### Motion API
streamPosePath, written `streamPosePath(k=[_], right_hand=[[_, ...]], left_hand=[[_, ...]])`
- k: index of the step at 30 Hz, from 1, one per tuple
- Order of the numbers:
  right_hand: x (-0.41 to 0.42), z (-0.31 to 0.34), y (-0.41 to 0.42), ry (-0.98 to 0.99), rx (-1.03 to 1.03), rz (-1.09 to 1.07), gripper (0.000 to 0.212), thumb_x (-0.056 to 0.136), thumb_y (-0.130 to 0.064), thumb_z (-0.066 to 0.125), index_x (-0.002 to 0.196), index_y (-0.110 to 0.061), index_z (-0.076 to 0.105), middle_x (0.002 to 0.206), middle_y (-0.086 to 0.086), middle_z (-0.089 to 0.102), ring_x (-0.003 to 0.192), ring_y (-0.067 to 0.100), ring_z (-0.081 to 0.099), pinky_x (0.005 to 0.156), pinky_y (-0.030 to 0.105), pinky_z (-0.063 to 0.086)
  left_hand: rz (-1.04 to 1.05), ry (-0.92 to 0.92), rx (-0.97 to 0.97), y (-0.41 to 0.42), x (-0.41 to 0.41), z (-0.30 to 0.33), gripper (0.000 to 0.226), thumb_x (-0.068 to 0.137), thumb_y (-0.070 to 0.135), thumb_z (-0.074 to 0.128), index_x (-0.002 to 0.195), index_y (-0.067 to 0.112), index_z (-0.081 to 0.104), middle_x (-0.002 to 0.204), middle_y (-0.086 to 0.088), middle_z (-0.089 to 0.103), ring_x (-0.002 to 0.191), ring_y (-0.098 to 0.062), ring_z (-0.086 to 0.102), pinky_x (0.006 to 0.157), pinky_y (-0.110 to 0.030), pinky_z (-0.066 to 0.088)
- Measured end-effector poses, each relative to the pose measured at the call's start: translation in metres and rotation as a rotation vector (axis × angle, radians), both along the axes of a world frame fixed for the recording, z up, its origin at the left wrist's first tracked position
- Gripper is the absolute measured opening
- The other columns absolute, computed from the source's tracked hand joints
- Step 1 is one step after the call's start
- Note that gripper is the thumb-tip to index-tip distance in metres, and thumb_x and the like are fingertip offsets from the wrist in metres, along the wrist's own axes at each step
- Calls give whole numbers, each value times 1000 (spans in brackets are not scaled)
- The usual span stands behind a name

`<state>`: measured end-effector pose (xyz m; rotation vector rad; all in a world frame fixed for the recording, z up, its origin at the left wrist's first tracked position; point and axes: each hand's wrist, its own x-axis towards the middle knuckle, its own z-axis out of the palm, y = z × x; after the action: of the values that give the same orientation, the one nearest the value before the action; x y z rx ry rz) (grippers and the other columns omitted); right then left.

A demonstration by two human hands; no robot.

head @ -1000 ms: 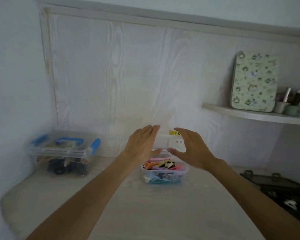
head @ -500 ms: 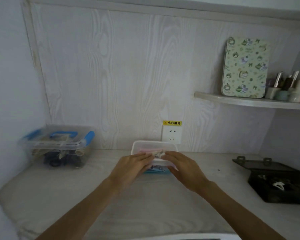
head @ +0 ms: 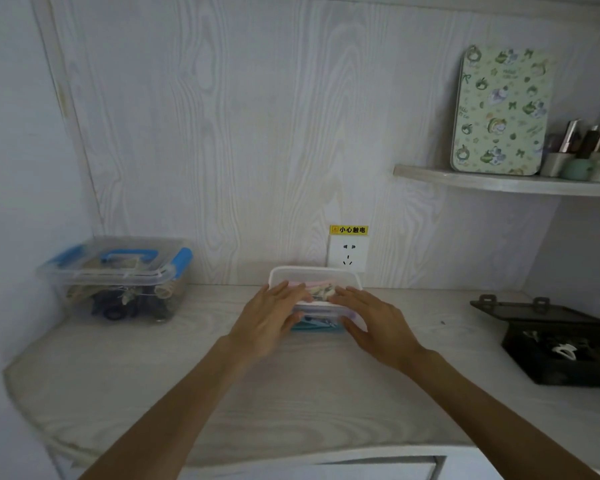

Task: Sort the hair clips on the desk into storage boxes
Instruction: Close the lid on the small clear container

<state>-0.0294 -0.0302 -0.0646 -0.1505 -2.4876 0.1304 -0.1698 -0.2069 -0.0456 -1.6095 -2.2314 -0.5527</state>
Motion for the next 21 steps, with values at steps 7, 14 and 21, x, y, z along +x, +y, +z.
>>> streamPosePath(k=[7, 14, 21], right_hand=[[-3, -2, -4, 109, 105, -57, 38, 78, -28, 62, 116, -25, 61, 117, -3, 67, 106, 15, 65, 75, 27, 56], [-7, -2, -6, 142, 196, -101, 35, 75, -24, 66, 109, -17, 63, 109, -2, 70, 90, 15, 69, 56, 20, 52], [-4, 1, -7, 190, 210, -89, 41, 68, -20, 80, 107, -19, 67, 106, -3, 72, 93, 13, 70, 61, 23, 55]], left_hand=[[-20, 276, 59, -1, -14, -4, 40, 78, 31, 71, 117, 24, 63, 115, 4, 69, 100, -17, 69, 71, -27, 57], [-42, 351, 87, 1, -11, -5, 39, 87, 36, 39, 113, 26, 66, 112, 10, 70, 98, -11, 69, 73, -22, 55], [-63, 272, 110, -3, -13, -5, 36, 88, 39, 41, 115, 35, 65, 115, 17, 67, 105, -9, 66, 75, -23, 57]])
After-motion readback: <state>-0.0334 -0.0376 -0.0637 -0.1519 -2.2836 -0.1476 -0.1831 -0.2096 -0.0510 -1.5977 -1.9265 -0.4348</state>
